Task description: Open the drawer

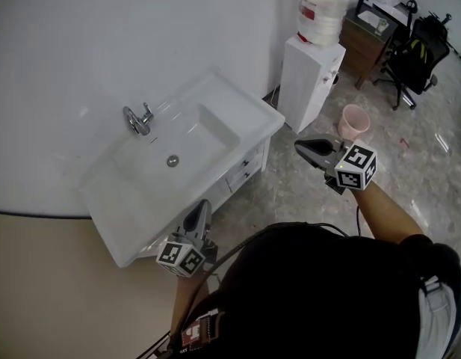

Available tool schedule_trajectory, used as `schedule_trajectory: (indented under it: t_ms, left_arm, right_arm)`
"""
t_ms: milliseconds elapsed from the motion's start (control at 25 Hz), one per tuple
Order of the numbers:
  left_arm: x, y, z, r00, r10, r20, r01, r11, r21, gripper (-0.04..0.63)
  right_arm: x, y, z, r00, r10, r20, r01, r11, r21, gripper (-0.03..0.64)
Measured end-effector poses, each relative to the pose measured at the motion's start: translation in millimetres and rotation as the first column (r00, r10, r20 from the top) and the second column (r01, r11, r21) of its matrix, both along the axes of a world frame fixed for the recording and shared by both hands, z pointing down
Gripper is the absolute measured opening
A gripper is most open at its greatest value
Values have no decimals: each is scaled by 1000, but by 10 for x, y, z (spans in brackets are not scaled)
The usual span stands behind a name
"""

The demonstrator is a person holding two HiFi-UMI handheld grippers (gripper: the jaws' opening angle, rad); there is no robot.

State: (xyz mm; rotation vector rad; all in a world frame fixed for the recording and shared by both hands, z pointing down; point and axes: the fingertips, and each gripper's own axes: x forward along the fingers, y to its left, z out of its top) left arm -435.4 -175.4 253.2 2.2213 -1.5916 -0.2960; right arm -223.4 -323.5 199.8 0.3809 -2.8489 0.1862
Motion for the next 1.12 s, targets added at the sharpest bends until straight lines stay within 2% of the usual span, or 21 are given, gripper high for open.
schedule_trajectory:
  t_ms: [320, 600, 880, 1000, 1120]
  left_arm:
    - [-32, -183, 286, 1000, 8, -25, -9, 1000, -18, 0]
    - [168, -471, 334, 994, -105, 6, 105, 994, -39, 0]
    - [721, -1097, 726, 977, -201, -72, 188, 971, -151, 0]
    - [931, -1331, 1045, 977, -197, -81, 176, 961, -214, 0]
    - [1089, -1416, 1406, 980, -166, -107, 128, 947, -293, 0]
  right_arm:
    - [-187, -147, 197, 999, -28, -44, 27, 999, -16, -6]
    - [43, -662, 304, 993, -117, -21, 117, 993, -14, -6]
    - [256, -1443, 595, 979, -205, 5, 205, 978, -31, -6]
    - [305, -1637, 850, 974, -225, 5, 225, 974, -35, -6]
    - [391, -1711, 1143, 977, -211, 9, 211, 975, -66, -6]
